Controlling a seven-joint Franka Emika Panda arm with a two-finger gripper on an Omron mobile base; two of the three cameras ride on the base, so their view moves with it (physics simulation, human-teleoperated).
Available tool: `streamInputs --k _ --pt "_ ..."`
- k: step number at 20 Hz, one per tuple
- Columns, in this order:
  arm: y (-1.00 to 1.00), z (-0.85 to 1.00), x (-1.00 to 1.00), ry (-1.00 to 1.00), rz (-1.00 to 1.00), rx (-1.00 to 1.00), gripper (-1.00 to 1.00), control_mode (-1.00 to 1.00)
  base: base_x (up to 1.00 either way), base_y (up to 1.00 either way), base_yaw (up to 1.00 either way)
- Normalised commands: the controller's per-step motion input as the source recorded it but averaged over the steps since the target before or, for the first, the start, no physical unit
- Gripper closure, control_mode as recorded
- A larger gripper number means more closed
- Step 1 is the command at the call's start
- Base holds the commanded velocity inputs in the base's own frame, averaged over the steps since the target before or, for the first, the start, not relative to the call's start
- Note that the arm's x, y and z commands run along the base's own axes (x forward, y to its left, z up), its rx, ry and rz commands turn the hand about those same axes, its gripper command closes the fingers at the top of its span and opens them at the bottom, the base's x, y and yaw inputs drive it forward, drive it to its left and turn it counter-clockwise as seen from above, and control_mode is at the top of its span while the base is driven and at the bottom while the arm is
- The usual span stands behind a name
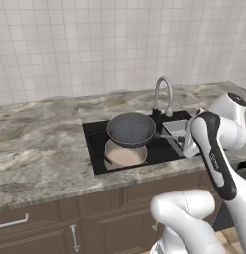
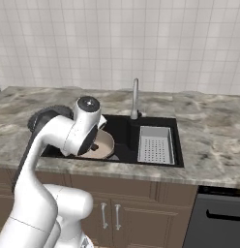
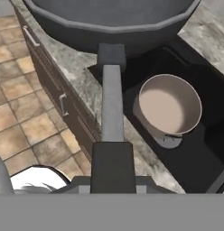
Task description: Move the pot and pan from the stove into the sink.
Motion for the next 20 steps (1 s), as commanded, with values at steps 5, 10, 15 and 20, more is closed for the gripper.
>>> streamInputs --k 5,10,15,20 --pt "-0.26 -0.18 0.49 0.07 -0.08 0.00 1.00 -1.00 0.00 0.00 0.00" --pt "-0.12 -0.26 0.56 0.08 -0.10 0.00 1.00 -1.00 0.00 0.00 0.00" --pt "0.00 -0.47 0.29 0.07 -0.06 -0.09 1.00 -1.00 0.00 0.00 0.00" --pt "0.00 -0.44 0.20 0.02 -0.07 -0.07 1.00 -1.00 0.00 0.00 0.00"
